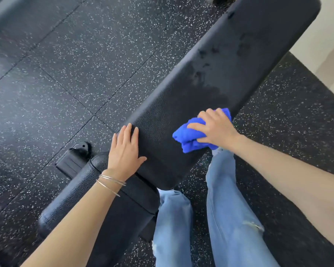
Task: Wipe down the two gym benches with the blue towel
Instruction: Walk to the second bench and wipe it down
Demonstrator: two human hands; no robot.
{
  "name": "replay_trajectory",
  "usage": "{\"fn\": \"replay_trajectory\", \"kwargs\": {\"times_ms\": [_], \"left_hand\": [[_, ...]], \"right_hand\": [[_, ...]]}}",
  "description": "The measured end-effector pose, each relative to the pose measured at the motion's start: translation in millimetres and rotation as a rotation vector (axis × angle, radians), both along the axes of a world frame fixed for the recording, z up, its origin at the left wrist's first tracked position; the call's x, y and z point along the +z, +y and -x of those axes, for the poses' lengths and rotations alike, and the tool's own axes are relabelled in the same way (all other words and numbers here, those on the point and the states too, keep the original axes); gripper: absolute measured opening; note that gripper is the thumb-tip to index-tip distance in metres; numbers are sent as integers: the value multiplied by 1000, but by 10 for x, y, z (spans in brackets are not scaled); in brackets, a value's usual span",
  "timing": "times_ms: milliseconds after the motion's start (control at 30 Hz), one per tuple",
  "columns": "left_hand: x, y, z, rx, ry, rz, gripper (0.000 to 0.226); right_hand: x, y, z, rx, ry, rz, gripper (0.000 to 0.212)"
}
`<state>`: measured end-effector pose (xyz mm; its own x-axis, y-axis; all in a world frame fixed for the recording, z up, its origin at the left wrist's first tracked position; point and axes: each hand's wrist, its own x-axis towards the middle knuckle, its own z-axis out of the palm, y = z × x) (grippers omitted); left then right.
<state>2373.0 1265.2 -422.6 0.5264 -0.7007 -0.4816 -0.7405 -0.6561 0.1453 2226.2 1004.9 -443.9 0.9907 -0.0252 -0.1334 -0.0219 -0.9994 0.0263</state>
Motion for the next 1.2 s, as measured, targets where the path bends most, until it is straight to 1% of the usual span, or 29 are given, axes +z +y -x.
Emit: {"fn": "replay_trajectory", "kwargs": {"times_ms": [33, 67, 100, 167, 200, 233, 267, 367, 433, 467, 533, 600, 667, 700, 733, 767, 800, 833, 867, 900, 933, 967, 1000, 1033, 1067, 1100, 1133, 1200], "left_hand": [[8, -16, 2, -4, 5, -2, 95], [16, -28, 9, -9, 12, -2, 95], [25, -35, 20, -17, 18, 8, 94], [46, -55, 55, -48, 31, 33, 94], [54, -57, 71, -62, 38, 43, 94], [66, -54, 80, -65, 45, 55, 94], [76, -49, 82, -51, 48, 71, 94], [58, -63, 31, 29, 53, 98, 95], [10, -87, -27, 90, 60, 97, 99], [-18, -113, -49, 111, 68, 92, 101], [-72, -185, -57, 116, 85, 87, 106], [-113, -267, -25, 119, 86, 80, 109], [-131, -345, 18, 145, 64, 70, 109], [-133, -381, 36, 157, 47, 66, 109], [-128, -415, 52, 164, 30, 61, 108], [-122, -449, 67, 164, 16, 53, 107], [-117, -485, 78, 154, 4, 49, 106], [-118, -523, 85, 136, -7, 47, 104], [-122, -565, 90, 116, -17, 47, 102], [-127, -612, 95, 101, -26, 45, 101], [-133, -663, 103, 94, -30, 45, 99], [-140, -717, 112, 94, -34, 49, 97], [-147, -768, 122, 92, -40, 56, 95], [-148, -818, 132, 84, -47, 65, 93], [-145, -867, 141, 76, -52, 74, 90], [-145, -918, 146, 73, -53, 86, 89], [-146, -974, 140, 75, -51, 98, 87], [-156, -1093, 101, 91, -49, 97, 87]], "right_hand": [[13, -188, -36, -141, -1, 29, 35], [48, -314, -104, -357, 6, 31, 39], [76, -393, -186, -624, 34, 3, 38], [84, -415, -361, -1169, 2, -168, 37], [63, -354, -440, -1339, -38, -232, 38], [45, -241, -489, -1396, -65, -249, 39], [19, -87, -492, -1361, -72, -233, 39], [-32, 467, -264, -1064, -88, -223, 39], [-65, 915, 13, -901, -124, -234, 41], [-99, 1113, 168, -818, -140, -240, 43], [-142, 1321, 423, -569, -142, -231, 52], [-188, 1159, 562, -273, -155, -251, 58], [-250, 763, 602, -3, -179, -223, 51], [-243, 540, 604, 61, -185, -200, 45], [-237, 312, 602, 72, -198, -183, 41], [-228, 76, 609, 32, -203, -162, 39], [-219, -156, 618, -63, -189, -135, 39], [-191, -357, 609, -220, -168, -101, 41], [-158, -523, 581, -452, -145, -72, 41], [-128, -656, 534, -752, -114, -65, 40], [-109, -754, 464, -1093, -115, -117, 39], [-86, -792, 379, -1417, -136, -217, 39], [-89, -773, 295, -1628, -156, -317, 41], [-98, -702, 225, -1702, -171, -379, 42], [-97, -593, 180, -1674, -172, -387, 43], [-95, -466, 174, -1542, -163, -332, 43], [-66, -336, 181, -1331, -151, -246, 41], [-14, -118, 193, -816, -146, -126, 44]]}}
